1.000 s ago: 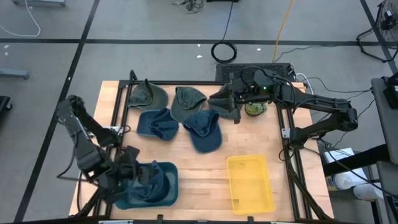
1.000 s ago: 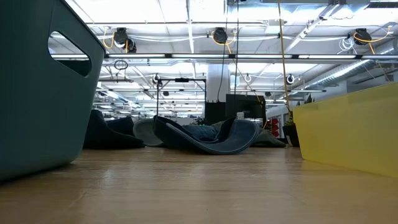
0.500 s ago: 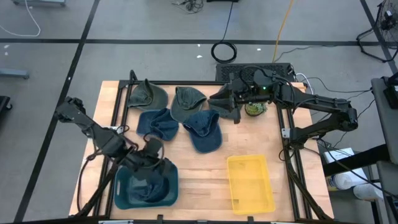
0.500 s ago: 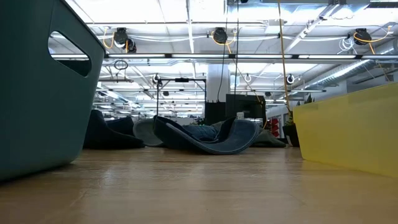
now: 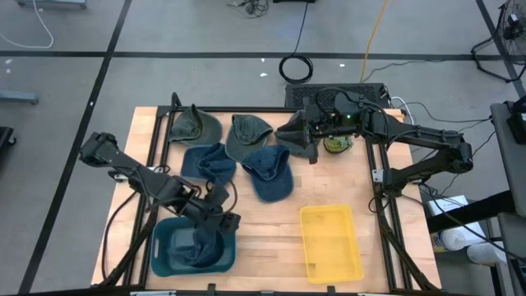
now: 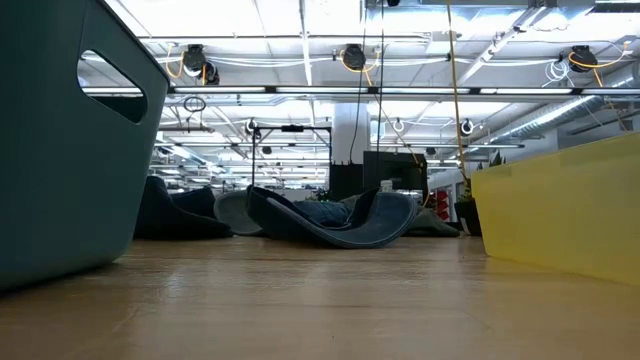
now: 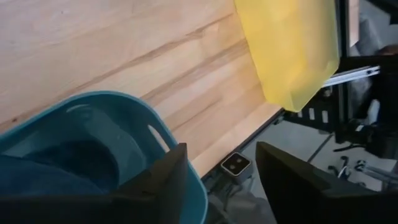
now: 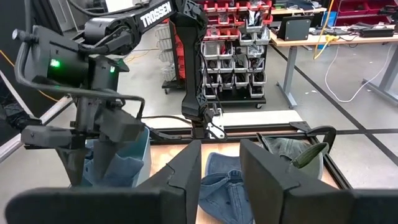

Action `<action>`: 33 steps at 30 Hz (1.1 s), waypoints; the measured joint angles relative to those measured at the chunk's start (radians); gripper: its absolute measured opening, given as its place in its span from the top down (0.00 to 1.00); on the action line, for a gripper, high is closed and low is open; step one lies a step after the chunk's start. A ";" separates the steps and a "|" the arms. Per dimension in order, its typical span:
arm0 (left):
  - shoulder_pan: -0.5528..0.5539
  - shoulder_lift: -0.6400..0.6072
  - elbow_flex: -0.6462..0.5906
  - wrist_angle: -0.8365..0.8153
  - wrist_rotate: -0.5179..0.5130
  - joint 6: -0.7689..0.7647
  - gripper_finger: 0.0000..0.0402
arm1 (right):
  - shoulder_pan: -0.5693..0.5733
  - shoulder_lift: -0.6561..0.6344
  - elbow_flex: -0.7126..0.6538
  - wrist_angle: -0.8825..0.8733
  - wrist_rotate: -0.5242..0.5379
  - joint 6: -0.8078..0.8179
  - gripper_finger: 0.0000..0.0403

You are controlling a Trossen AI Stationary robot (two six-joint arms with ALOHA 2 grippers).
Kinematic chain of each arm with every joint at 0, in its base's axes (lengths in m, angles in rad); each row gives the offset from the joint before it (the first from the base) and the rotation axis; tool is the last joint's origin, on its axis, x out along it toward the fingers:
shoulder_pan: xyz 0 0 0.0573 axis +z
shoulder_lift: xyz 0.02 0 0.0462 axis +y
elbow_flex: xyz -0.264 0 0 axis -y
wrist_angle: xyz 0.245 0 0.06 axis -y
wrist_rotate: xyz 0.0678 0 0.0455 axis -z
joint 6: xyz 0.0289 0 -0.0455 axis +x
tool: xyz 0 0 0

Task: Pick & Place hat
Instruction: Put the right dark blue cap into the blue bin

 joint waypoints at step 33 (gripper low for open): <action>-0.134 0.033 0.000 -0.466 0.408 -0.329 0.98 | 0.000 0.000 0.000 -0.088 0.000 -0.054 0.75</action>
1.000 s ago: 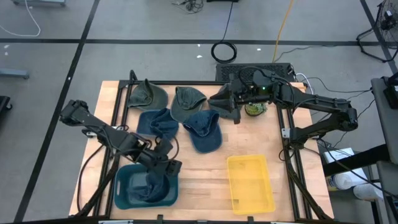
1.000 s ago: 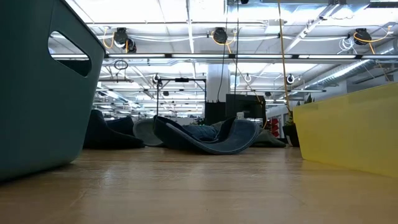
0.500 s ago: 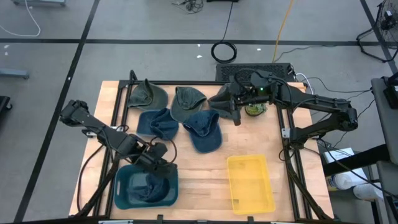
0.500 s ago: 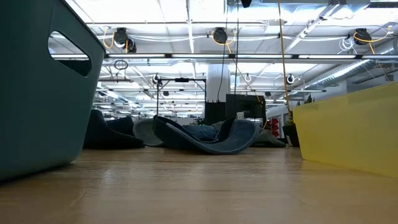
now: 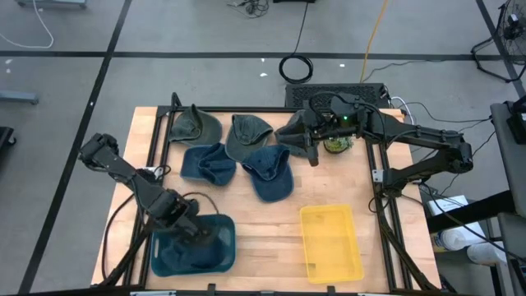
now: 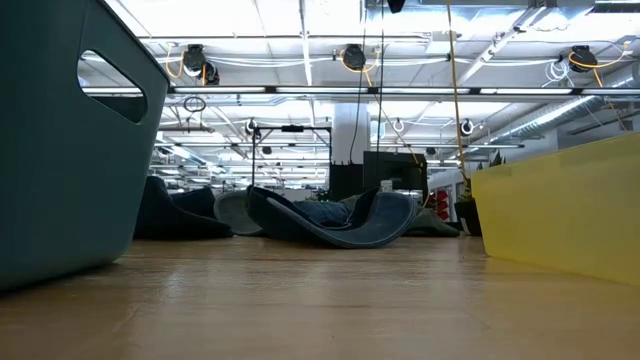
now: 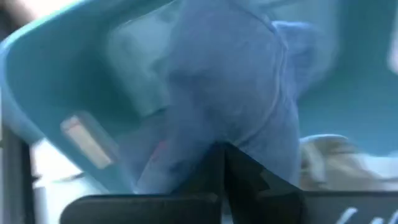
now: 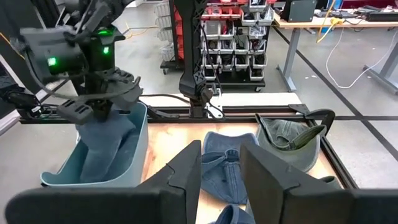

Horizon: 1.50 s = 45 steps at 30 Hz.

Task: Pick & Place hat
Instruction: Put the right dark blue cap into the blue bin

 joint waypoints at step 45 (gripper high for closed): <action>-0.020 -0.051 0.085 -0.321 -0.310 0.181 0.92 | 0.040 0.000 0.000 -0.001 -0.002 -0.025 0.75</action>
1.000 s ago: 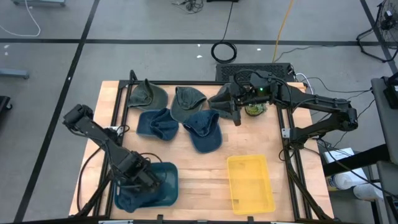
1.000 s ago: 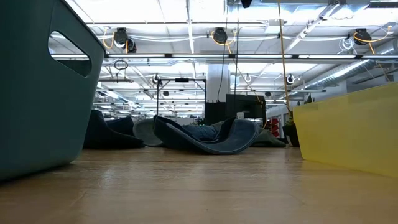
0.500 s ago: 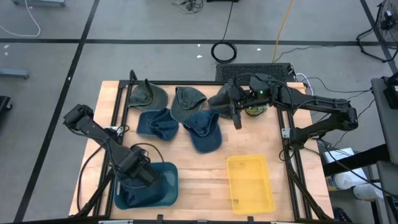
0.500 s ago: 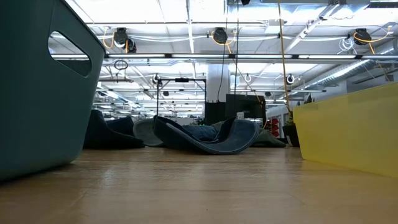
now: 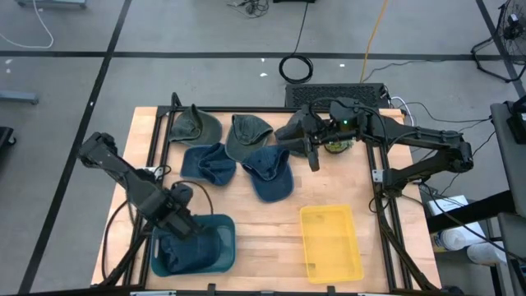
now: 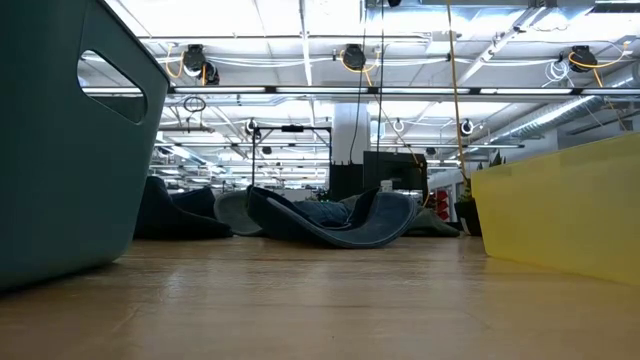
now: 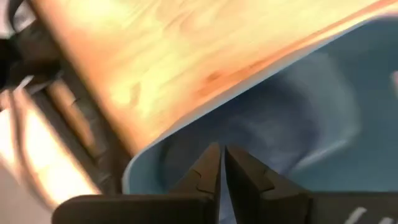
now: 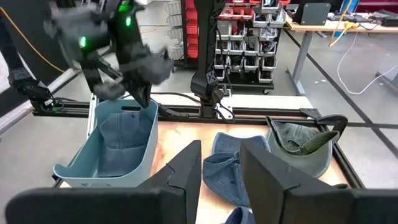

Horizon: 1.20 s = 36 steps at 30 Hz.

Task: Pick & Place hat
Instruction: Put the right dark blue cap into the blue bin

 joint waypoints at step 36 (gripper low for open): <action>0.191 -0.366 0.014 0.103 -0.610 0.440 0.21 | -0.001 -0.224 0.000 0.004 -0.001 0.238 0.41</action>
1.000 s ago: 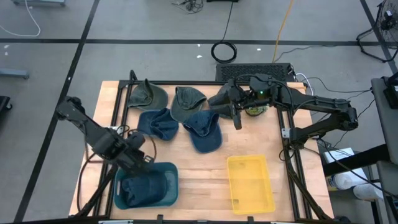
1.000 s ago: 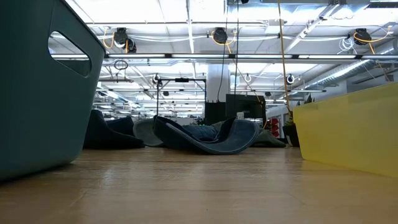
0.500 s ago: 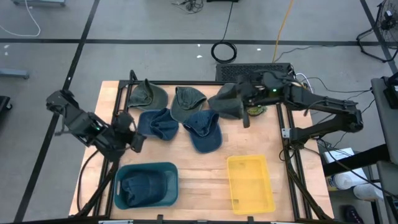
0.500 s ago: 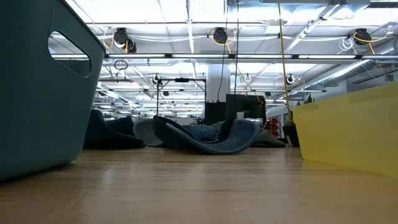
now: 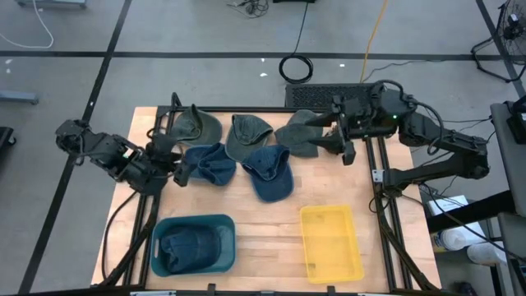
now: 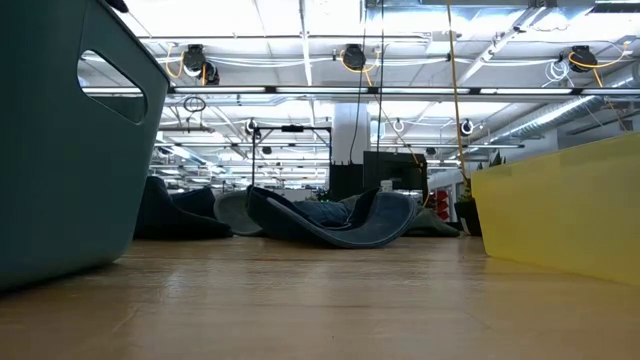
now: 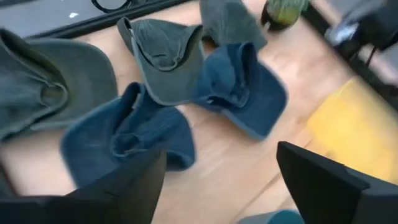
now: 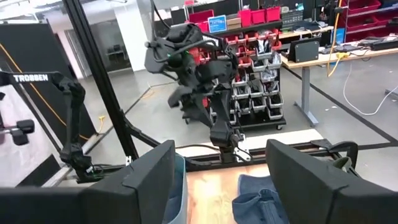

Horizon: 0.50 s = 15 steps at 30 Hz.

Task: Pick & Place hat
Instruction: Put the right dark blue cap into the blue bin

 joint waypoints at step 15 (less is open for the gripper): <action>0.322 0.008 0.000 0.120 0.249 0.676 0.15 | 0.000 -0.004 0.000 0.008 0.002 0.000 0.41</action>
